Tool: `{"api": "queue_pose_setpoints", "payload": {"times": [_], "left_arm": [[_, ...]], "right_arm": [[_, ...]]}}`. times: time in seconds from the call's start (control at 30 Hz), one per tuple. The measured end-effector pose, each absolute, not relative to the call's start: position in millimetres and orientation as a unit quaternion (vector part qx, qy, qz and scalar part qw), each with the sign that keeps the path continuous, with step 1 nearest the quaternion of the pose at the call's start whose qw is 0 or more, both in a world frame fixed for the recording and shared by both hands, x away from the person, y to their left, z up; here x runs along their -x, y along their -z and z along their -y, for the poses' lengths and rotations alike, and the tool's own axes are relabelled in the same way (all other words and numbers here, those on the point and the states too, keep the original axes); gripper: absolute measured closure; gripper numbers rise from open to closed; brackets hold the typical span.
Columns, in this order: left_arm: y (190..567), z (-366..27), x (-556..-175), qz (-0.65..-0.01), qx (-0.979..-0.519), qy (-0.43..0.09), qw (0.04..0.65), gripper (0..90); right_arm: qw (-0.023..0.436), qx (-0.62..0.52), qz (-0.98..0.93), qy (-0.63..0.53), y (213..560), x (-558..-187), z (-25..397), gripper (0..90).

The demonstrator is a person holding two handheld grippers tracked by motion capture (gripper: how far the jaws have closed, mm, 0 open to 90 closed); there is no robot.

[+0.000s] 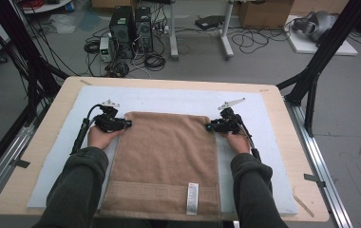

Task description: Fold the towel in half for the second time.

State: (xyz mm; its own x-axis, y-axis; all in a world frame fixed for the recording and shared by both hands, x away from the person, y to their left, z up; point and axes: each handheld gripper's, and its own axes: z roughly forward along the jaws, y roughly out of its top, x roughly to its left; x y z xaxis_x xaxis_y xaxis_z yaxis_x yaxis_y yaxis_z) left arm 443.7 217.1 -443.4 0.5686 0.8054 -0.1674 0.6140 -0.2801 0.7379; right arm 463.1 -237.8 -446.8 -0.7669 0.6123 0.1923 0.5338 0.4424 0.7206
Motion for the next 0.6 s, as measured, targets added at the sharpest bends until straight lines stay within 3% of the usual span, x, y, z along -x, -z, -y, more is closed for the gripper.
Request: {"api": "queue_pose_setpoints", "payload": {"times": [0.1, 0.3, 0.6], "left_arm": [[440.9, -213.1, -441.6, -0.438, -0.797, -0.143, 0.390, 82.1], [420.9, -216.4, -439.9, -0.434, -0.773, -0.176, 0.427, 83.0], [362.3, -228.7, -440.9, -0.413, -0.739, -0.212, 0.488, 82.9]], "right_arm": [[0.026, -0.345, -0.844, -0.409, 445.3, -464.6, 237.6, 80.2], [0.059, -0.355, -0.832, -0.422, 422.5, -468.4, 243.9, 81.3], [0.115, -0.314, -0.826, -0.453, 349.1, -474.8, 238.3, 81.4]]}}
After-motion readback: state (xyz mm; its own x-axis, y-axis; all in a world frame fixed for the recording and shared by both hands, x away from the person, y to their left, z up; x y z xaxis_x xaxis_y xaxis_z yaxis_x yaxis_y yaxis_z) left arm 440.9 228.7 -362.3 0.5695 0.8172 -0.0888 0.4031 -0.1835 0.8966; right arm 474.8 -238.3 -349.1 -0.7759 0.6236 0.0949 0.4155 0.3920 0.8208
